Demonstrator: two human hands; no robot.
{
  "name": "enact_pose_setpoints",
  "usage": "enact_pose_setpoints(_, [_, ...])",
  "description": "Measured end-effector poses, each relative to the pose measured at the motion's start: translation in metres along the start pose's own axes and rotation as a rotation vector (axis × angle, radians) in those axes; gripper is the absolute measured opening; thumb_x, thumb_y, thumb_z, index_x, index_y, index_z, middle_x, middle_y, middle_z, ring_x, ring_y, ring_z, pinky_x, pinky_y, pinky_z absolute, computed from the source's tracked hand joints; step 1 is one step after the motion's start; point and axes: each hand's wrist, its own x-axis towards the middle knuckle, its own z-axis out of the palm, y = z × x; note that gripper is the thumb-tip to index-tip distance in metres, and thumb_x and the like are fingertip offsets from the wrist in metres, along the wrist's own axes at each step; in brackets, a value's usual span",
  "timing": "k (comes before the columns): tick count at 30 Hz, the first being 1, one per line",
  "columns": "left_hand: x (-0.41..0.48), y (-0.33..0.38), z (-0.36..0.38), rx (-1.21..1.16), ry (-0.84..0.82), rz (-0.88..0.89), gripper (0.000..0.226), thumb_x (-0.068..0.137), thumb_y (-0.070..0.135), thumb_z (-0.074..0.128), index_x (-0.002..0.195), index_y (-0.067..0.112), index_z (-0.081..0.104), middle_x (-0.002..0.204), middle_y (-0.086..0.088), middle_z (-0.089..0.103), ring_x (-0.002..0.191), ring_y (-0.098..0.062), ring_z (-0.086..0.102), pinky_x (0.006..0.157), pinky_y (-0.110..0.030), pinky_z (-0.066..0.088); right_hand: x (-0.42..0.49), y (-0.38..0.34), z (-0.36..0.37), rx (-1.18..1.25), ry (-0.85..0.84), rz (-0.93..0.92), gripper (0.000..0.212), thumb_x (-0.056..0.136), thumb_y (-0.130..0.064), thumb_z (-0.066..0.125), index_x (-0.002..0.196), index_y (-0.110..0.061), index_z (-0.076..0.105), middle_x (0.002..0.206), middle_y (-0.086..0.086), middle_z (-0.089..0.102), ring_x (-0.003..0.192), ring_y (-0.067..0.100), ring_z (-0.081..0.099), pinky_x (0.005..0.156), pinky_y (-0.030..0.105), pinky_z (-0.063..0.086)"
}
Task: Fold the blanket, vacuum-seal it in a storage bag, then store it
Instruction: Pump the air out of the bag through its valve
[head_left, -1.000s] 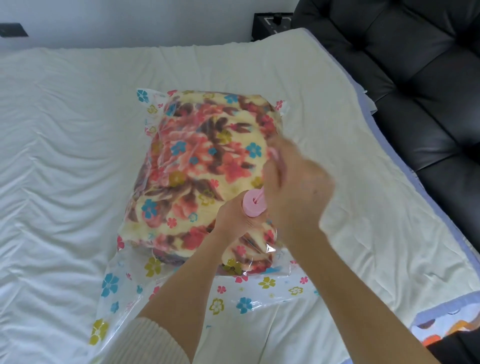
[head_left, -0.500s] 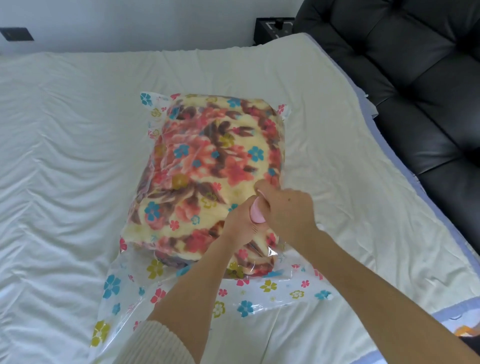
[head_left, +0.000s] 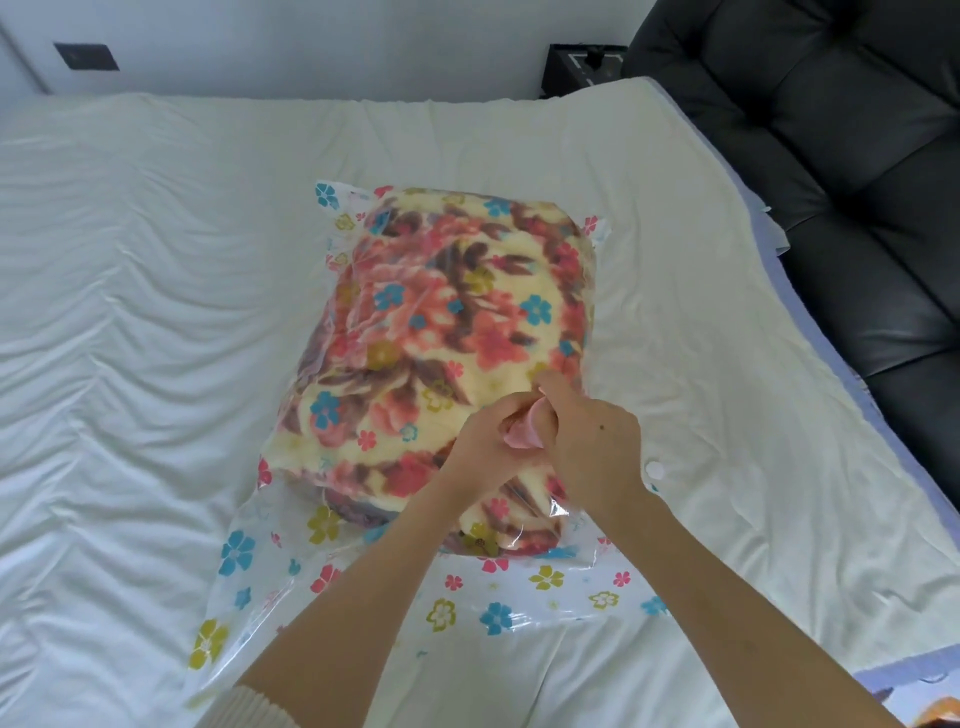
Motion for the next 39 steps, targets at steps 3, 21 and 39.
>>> enact_pose_setpoints(3, [0.003, 0.002, -0.003, -0.083, 0.018, 0.000, 0.056, 0.062, 0.013, 0.084, 0.108, 0.035, 0.062, 0.099, 0.011, 0.071, 0.096, -0.010, 0.066, 0.084, -0.020, 0.052, 0.012, -0.002, -0.025, -0.065, 0.003, -0.065, 0.022, 0.077, -0.018, 0.044, 0.085, -0.017, 0.064, 0.043, -0.001, 0.039, 0.038, 0.025, 0.046, 0.043, 0.022, 0.023])
enact_pose_setpoints(21, [0.010, -0.010, -0.016, -0.087, -0.013, -0.048, 0.063, 0.065, 0.018, 0.085, 0.123, 0.023, 0.062, 0.110, 0.016, 0.068, 0.104, -0.002, 0.062, 0.098, -0.023, 0.046, 0.028, -0.031, -0.086, -0.007, 0.351, 0.033, 0.025, 0.086, -0.021, 0.042, 0.096, -0.023, 0.065, 0.049, -0.003, 0.037, 0.042, 0.022, 0.035, 0.046, 0.022, 0.020])
enact_pose_setpoints(39, [0.009, -0.013, -0.013, -0.103, 0.012, -0.062, 0.060, 0.065, 0.015, 0.084, 0.121, 0.020, 0.064, 0.106, 0.014, 0.069, 0.101, -0.001, 0.062, 0.092, -0.017, 0.045, 0.027, -0.026, -0.064, -0.109, 0.143, -0.105, 0.023, 0.084, -0.021, 0.046, 0.090, -0.020, 0.067, 0.046, 0.004, 0.050, 0.041, 0.027, 0.042, 0.046, 0.022, 0.015])
